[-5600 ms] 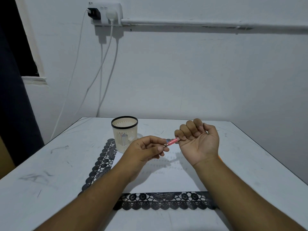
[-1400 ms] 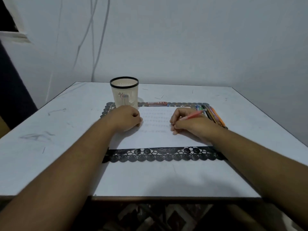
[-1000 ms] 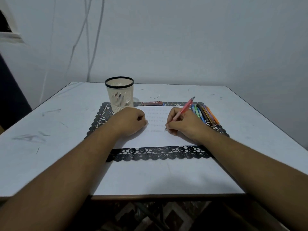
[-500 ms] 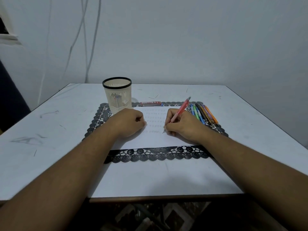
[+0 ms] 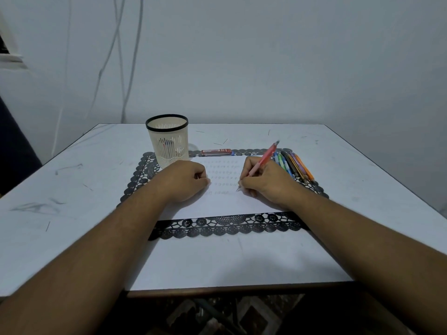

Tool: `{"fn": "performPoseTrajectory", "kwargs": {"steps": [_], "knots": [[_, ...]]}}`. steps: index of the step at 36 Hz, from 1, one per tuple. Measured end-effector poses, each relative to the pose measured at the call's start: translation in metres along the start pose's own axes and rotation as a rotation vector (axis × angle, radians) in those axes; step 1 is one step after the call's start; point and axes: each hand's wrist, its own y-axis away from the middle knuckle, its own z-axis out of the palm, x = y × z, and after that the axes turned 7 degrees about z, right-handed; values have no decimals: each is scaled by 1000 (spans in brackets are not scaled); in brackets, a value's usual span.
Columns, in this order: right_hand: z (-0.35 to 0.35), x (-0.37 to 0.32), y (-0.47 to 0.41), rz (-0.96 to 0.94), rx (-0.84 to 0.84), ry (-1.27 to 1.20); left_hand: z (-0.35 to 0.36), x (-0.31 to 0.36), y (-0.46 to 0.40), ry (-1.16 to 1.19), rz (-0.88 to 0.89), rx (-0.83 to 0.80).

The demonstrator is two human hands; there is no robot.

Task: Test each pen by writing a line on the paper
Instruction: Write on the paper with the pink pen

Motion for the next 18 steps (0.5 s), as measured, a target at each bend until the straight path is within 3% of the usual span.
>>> {"fn": "performPoseTrajectory", "kwargs": {"steps": [18], "knots": [[1, -3, 6, 1, 63, 198, 2, -3, -1, 18, -6, -12]]}}
